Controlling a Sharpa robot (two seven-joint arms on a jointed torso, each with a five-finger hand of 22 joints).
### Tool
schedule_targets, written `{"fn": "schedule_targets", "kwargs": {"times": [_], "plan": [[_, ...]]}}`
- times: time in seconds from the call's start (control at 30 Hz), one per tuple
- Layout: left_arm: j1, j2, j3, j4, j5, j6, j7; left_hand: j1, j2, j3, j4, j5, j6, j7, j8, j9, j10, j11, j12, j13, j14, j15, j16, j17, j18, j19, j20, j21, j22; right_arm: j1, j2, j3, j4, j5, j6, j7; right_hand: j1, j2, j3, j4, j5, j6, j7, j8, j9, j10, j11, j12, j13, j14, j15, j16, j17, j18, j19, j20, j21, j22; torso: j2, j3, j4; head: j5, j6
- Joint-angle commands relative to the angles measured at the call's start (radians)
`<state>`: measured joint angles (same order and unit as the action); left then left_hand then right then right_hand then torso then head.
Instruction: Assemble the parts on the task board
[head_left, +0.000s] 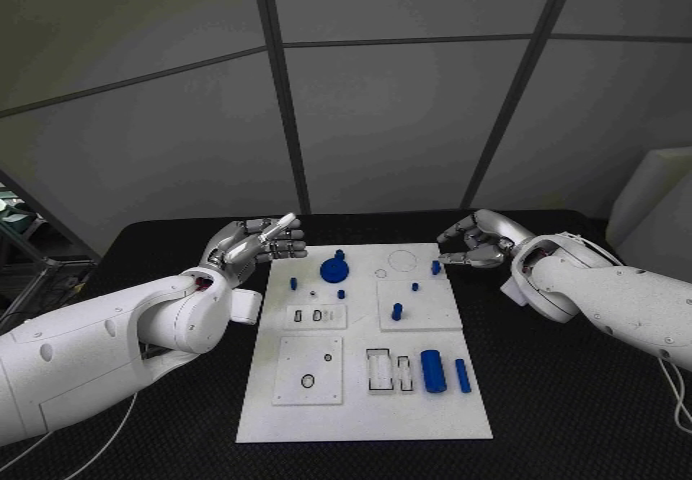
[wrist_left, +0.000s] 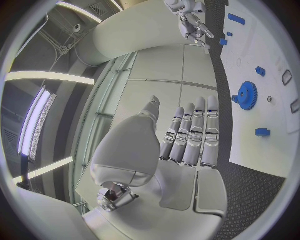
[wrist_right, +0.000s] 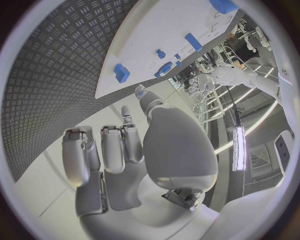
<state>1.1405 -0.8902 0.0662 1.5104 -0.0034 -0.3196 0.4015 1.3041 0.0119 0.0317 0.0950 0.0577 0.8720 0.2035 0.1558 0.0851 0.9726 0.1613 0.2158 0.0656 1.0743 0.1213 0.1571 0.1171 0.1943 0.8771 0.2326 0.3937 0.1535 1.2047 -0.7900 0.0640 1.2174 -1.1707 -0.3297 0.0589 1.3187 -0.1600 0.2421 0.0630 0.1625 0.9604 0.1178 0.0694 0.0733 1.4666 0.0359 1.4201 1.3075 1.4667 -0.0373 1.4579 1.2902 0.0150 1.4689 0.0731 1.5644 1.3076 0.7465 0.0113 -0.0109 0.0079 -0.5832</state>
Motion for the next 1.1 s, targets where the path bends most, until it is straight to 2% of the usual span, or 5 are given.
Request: {"fn": "schedule_targets", "kwargs": {"times": [0.03,0.2,0.33,0.73,1.1], "plan": [[0.001,0.001,0.001,-0.002,-0.002,0.013,0.003,-0.001,-0.001,-0.002,-0.003,-0.005,0.005,0.006,-0.006,-0.001,0.002,0.004,-0.007,-0.001,0.005,0.004,-0.005,0.002,-0.013,0.007,-0.002,0.002,-0.002,-0.001,0.008,0.0,-0.018,0.003,0.052,0.04,0.013,-0.003,0.001,-0.009,-0.003,0.007,0.002,-0.003,-0.001,0.026,-0.001,-0.001,0.118,0.048,-0.001,0.001,0.003,-0.012,0.095,0.002,0.002,0.252,0.001,-0.0011,0.0019,0.0,0.0],[0.0,0.002,0.001,-0.004,-0.002,0.013,0.002,-0.002,-0.001,-0.002,-0.004,-0.005,0.005,0.006,-0.006,-0.001,0.002,0.004,-0.007,-0.001,0.005,0.004,-0.005,0.002,-0.013,0.007,-0.002,0.002,-0.002,-0.009,0.019,0.0,-0.044,-0.014,0.07,0.04,0.017,-0.002,0.003,-0.014,-0.003,0.007,0.003,-0.004,-0.001,0.026,-0.001,-0.001,0.118,0.049,-0.001,0.001,0.004,-0.012,0.095,0.001,0.002,0.252,-0.001,-0.003,0.001,0.0,-0.004],[0.0,0.002,0.001,-0.005,-0.002,0.014,0.002,-0.002,-0.001,-0.002,-0.004,-0.005,0.005,0.006,-0.006,-0.001,0.002,0.004,-0.007,-0.001,0.005,0.004,-0.005,0.002,-0.013,0.007,-0.002,0.002,-0.002,-0.014,0.026,0.0,-0.057,-0.021,0.077,0.041,0.019,-0.001,0.003,-0.016,-0.002,0.007,0.003,-0.004,-0.001,0.026,-0.001,-0.001,0.118,0.048,-0.001,0.001,0.004,-0.012,0.095,0.001,0.002,0.252,0.0,-0.0018,0.0004,0.002,-0.007],[0.0,0.004,0.001,-0.007,-0.002,0.014,0.003,-0.002,-0.001,-0.002,-0.004,-0.005,0.005,0.006,-0.006,-0.001,0.002,0.004,-0.007,-0.001,0.005,0.004,-0.005,0.002,-0.013,0.007,-0.002,0.002,-0.002,-0.022,0.037,0.0,-0.075,-0.025,0.099,0.041,0.021,0.003,0.006,-0.02,0.001,0.011,0.003,-0.003,-0.001,0.027,-0.001,0.001,0.12,0.049,-0.001,0.003,0.008,-0.013,0.097,0.001,0.003,0.255,-0.001,-0.002,-0.0004,0.0,-0.015],[0.0,0.005,0.001,-0.009,-0.002,0.014,0.002,-0.002,-0.001,-0.002,-0.004,-0.005,0.005,0.006,-0.006,-0.001,0.002,0.004,-0.007,-0.001,0.005,0.004,-0.005,0.002,-0.013,0.007,-0.002,0.002,-0.002,-0.026,0.046,0.0,-0.083,-0.031,0.109,0.042,0.018,0.011,0.009,-0.023,0.005,0.022,0.002,0.001,0.001,0.028,-0.001,0.004,0.124,0.05,-0.001,0.003,0.01,-0.013,0.098,0.001,0.004,0.257,-0.001,-0.0025,0.0008,0.002,-0.015]]}}
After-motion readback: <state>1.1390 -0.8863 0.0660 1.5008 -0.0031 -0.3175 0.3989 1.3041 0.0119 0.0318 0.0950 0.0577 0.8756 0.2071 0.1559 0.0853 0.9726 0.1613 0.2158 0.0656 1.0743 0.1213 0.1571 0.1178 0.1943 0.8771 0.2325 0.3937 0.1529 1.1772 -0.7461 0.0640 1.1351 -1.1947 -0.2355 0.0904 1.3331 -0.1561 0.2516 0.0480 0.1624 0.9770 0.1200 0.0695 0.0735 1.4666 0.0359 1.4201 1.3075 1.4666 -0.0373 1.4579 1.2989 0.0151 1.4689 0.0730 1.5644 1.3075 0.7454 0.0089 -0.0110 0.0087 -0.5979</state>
